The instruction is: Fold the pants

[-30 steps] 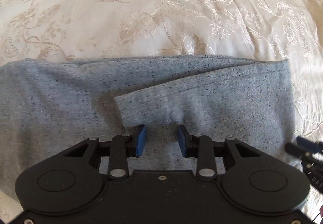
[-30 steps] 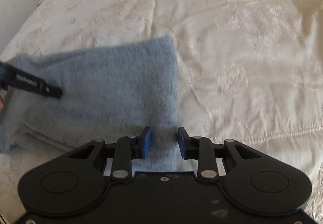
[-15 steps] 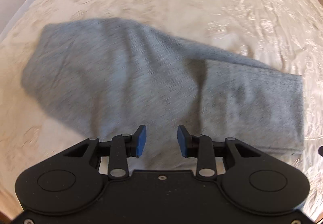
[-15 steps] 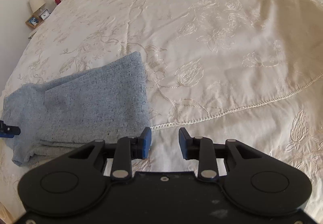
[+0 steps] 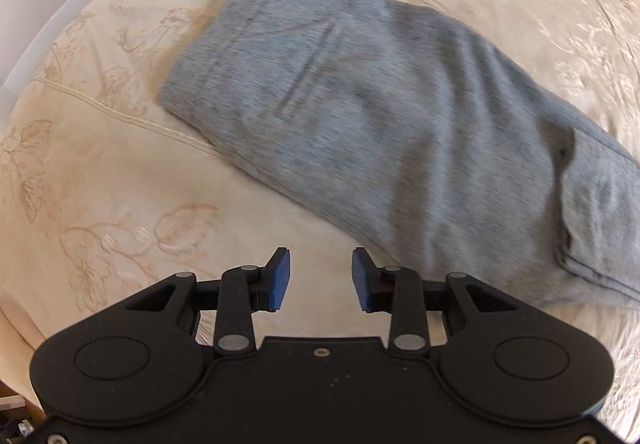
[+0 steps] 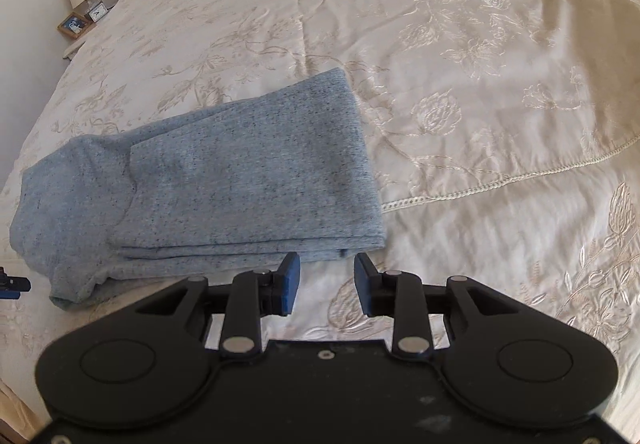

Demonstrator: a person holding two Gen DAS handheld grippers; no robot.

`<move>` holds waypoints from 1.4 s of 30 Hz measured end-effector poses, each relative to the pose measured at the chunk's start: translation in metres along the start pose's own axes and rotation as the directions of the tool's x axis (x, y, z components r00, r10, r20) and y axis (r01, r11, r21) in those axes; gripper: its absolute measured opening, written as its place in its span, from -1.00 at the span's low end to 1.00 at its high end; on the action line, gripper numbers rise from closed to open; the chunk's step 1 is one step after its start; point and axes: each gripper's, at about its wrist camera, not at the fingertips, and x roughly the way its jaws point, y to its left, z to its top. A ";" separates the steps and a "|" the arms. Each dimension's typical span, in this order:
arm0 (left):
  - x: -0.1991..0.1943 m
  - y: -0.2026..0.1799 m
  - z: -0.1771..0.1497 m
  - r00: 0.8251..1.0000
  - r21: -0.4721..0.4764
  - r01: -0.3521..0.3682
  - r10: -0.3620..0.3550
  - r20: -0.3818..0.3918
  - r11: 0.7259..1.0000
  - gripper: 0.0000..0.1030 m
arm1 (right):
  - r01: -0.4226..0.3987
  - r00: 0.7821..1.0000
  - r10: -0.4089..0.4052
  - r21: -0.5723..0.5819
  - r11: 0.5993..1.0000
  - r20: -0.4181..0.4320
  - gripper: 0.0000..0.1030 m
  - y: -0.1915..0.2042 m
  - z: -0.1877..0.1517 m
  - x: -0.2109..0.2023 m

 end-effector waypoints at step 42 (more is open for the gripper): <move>0.084 0.108 0.115 0.951 -0.108 0.291 -0.276 0.136 0.950 -0.28 | -0.003 0.999 -0.001 -0.079 0.997 -0.050 -0.37 0.228 -0.002 0.029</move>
